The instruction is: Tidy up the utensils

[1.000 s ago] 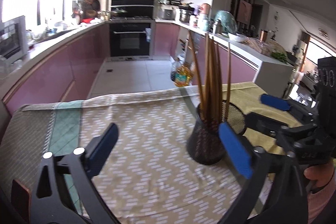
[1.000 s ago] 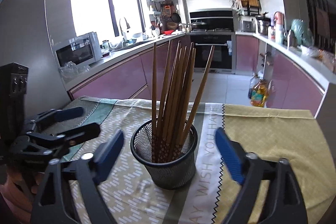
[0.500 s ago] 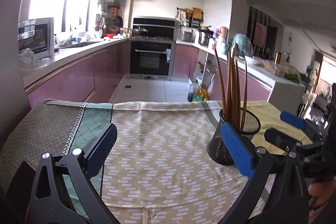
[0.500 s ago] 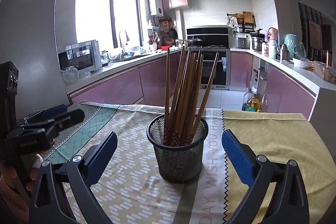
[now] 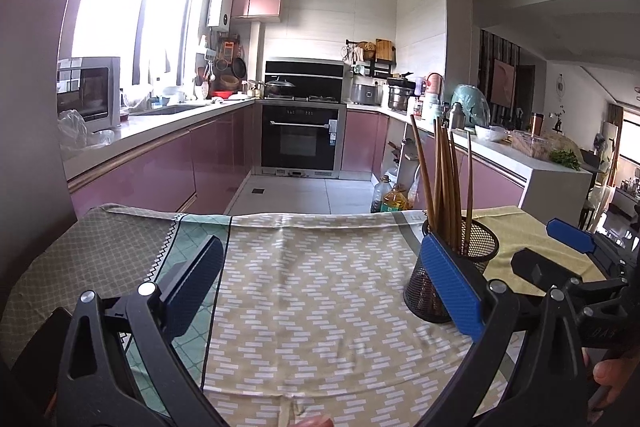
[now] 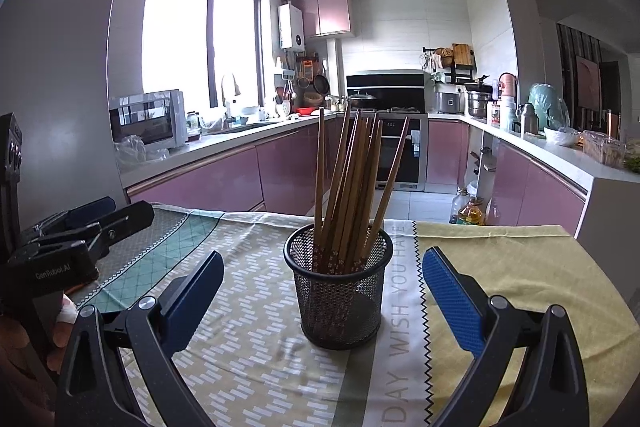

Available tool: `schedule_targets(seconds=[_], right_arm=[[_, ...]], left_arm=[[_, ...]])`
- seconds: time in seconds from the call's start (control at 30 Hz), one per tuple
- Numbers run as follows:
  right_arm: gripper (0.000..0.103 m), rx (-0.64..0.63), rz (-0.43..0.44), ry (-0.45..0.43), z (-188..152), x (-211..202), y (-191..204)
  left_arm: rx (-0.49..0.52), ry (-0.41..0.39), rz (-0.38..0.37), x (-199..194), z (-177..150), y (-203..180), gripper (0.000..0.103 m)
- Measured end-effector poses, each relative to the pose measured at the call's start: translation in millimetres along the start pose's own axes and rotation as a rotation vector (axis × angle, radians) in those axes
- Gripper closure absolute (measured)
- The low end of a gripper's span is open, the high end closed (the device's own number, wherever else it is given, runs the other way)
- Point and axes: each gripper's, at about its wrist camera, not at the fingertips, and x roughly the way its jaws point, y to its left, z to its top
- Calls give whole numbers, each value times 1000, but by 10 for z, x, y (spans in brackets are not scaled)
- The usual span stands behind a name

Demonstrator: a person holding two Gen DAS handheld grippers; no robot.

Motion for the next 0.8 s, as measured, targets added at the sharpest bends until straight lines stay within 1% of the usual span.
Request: schedule_targets(seconds=[0.43, 0.8], right_arm=[[7, 13, 1, -11, -30, -70, 7], [7, 15, -4, -18, -42, -114, 1]], left_arm=[[23, -22, 21, -102, -30, -44, 6], [18, -24, 22, -138, -44, -35, 6]])
